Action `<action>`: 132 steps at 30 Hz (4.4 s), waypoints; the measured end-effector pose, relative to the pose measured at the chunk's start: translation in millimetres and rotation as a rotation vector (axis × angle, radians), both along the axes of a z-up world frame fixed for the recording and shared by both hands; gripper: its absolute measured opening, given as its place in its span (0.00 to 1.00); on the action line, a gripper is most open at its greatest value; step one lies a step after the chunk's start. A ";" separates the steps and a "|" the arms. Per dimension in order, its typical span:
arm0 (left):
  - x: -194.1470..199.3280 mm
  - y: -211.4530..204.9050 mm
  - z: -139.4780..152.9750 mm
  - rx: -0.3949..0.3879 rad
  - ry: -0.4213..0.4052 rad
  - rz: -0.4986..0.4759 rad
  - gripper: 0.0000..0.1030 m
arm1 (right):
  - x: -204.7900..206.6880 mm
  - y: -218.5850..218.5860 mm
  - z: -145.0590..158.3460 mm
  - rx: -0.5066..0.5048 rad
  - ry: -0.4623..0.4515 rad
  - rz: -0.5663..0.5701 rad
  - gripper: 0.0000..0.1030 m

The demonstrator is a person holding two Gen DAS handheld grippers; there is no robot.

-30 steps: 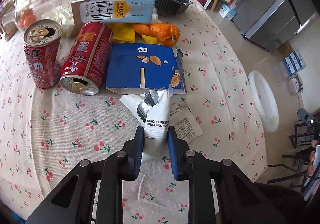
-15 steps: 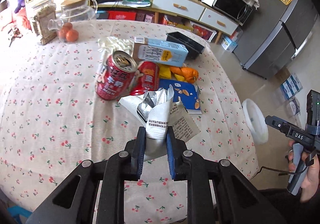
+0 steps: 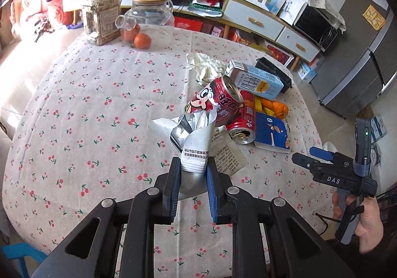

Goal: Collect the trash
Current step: 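Grasp the blue nut packet with the right gripper and lift it, then drop the white wrapper into the bucket with the left gripper while the right gripper carries the blue packet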

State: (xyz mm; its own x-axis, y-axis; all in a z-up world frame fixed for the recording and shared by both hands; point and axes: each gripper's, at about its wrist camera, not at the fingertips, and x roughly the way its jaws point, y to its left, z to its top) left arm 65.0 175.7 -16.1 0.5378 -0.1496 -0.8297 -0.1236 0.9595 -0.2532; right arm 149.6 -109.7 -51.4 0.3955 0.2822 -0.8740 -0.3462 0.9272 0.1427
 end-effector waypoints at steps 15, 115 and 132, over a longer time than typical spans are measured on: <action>-4.0 26.0 -5.9 -0.038 0.021 0.041 0.20 | 45.1 36.5 -22.3 0.178 0.078 -0.129 0.98; 57.2 -371.6 -25.3 0.137 -0.138 -0.537 0.95 | -117.0 -337.2 62.9 0.064 -0.120 -0.474 0.12; 46.7 -264.4 -11.8 0.139 -0.059 -0.383 0.95 | -67.1 -277.7 38.3 0.019 -0.042 -0.404 0.13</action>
